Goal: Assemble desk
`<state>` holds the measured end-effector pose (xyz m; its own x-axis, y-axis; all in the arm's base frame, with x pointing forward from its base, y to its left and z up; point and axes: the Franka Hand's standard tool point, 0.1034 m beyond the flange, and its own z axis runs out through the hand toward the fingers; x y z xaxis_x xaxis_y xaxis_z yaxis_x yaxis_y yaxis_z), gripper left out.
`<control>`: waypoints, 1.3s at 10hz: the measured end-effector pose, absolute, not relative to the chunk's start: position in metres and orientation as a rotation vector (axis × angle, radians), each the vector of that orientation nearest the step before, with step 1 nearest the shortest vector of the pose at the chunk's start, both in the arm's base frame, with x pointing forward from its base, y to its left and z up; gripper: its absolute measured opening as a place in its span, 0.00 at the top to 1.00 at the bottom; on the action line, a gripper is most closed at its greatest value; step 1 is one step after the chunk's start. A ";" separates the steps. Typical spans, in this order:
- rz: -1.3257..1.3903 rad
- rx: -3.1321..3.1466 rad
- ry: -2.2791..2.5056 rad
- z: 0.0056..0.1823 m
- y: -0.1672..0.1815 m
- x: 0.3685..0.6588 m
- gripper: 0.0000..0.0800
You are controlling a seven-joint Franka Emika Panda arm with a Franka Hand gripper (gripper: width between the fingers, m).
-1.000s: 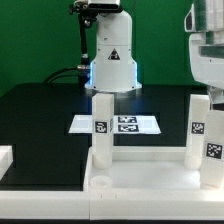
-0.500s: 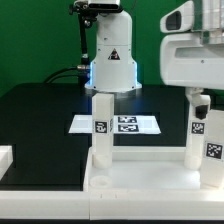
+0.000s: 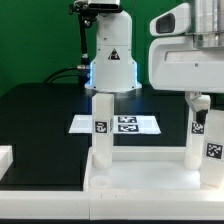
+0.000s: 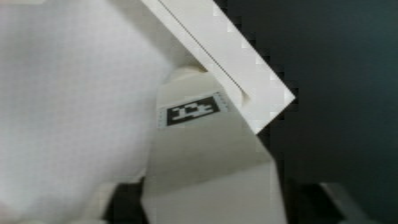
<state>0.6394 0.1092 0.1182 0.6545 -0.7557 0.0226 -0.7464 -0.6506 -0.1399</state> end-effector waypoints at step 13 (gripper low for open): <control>-0.066 -2.530 1.632 0.116 0.114 0.640 0.26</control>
Offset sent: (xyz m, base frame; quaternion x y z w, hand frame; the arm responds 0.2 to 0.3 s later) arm -0.0050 0.0071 -0.0072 0.0255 0.0276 0.5647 0.8244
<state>0.6403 0.1145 0.1158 0.4141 -0.9096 -0.0339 -0.9039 -0.4066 -0.1327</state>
